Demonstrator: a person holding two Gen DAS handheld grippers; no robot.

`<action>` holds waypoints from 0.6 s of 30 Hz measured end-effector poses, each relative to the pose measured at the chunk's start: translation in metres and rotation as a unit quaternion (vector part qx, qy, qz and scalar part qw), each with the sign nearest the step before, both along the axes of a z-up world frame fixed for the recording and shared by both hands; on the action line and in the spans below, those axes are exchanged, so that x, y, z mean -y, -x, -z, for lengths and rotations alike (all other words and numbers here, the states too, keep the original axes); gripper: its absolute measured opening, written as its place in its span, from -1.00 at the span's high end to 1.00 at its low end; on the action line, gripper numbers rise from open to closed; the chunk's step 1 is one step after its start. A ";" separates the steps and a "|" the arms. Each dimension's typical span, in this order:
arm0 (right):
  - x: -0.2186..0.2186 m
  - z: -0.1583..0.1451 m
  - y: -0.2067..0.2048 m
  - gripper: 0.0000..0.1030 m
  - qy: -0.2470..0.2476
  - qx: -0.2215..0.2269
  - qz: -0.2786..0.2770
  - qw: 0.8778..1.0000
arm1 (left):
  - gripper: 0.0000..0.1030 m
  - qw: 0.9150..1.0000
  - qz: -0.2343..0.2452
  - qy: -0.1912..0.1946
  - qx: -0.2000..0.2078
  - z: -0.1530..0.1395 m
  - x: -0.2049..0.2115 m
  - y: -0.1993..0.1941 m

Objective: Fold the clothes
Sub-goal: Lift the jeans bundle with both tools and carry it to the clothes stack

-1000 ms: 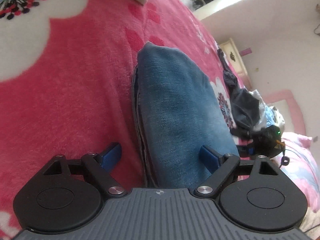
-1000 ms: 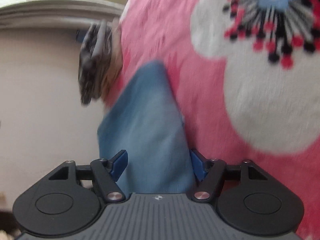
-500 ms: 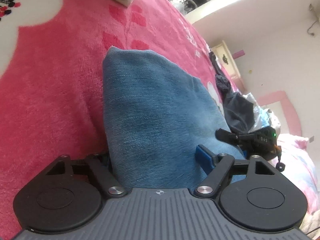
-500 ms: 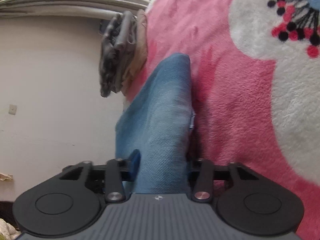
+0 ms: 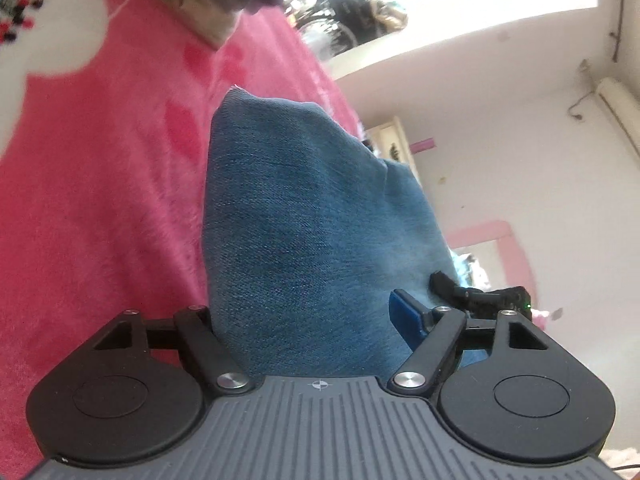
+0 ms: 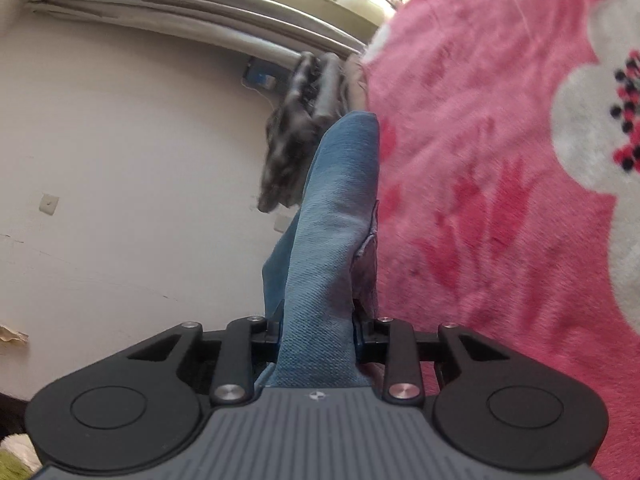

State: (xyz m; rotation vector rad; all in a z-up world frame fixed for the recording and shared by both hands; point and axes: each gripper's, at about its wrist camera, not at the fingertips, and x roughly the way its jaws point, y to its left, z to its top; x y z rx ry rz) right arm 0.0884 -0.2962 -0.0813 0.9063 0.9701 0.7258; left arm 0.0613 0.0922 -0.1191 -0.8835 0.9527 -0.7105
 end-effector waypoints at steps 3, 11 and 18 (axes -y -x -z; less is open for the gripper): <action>-0.010 -0.017 -0.007 0.36 -0.002 0.012 0.000 1.000 | -0.46 1.000 -0.009 0.012 0.011 -0.010 -0.005 -0.003; -0.057 -0.050 -0.044 0.36 -0.034 0.025 -0.003 0.999 | -0.46 0.997 -0.059 -0.006 0.043 -0.061 -0.053 -0.024; -0.135 -0.083 -0.120 0.36 -0.102 0.046 -0.008 0.994 | -0.46 0.990 -0.114 -0.053 0.066 -0.136 -0.129 -0.088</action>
